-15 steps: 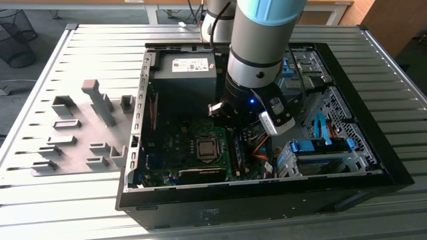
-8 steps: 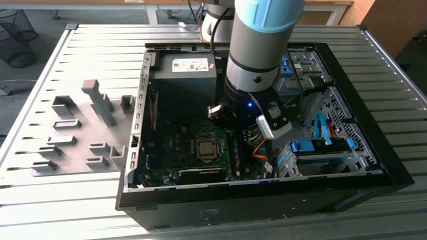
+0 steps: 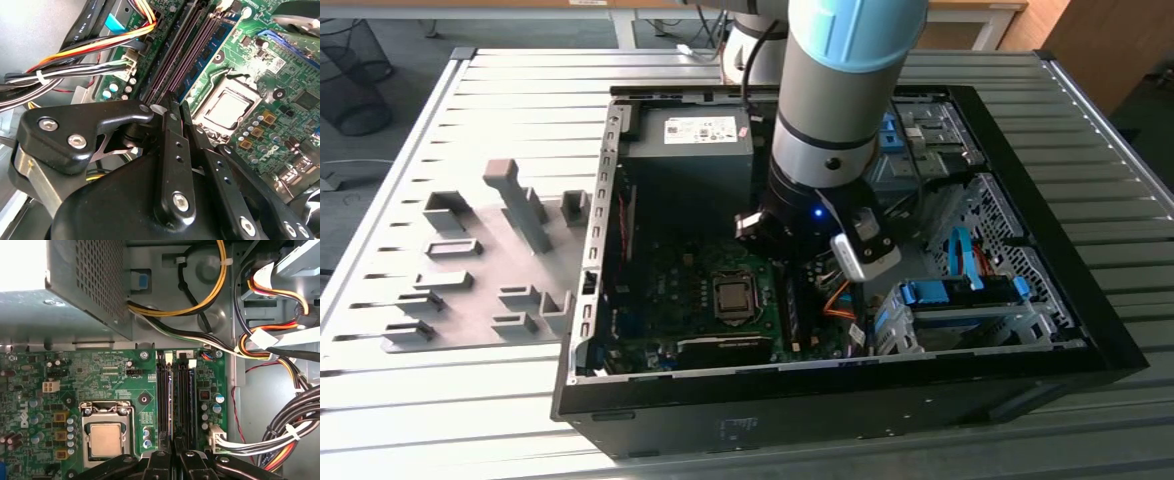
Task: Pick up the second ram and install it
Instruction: 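Insert the second ram into the second slot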
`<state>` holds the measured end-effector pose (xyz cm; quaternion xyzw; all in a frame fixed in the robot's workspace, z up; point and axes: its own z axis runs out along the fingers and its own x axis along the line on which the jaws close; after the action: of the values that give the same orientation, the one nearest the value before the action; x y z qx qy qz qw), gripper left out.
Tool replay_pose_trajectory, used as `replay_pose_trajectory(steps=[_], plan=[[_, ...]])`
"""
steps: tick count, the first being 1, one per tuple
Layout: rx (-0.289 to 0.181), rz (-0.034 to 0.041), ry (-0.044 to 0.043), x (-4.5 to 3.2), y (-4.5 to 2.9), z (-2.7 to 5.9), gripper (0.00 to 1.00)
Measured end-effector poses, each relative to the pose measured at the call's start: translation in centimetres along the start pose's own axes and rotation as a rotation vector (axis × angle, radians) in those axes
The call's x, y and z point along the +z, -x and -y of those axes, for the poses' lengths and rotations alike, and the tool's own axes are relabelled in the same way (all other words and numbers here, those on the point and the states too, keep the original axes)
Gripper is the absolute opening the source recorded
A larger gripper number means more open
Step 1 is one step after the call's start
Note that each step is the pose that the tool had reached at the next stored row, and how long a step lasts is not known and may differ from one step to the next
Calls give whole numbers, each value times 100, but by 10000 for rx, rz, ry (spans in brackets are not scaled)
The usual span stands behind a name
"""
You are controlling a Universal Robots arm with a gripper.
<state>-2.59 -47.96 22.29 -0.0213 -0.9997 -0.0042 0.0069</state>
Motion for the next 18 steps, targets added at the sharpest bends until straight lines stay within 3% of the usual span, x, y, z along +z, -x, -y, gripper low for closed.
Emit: replay_pose_trajectory(steps=[6,18], plan=[[-11,-4,2,44,1,1,14],[-11,-11,5,53,-3,-8,14]])
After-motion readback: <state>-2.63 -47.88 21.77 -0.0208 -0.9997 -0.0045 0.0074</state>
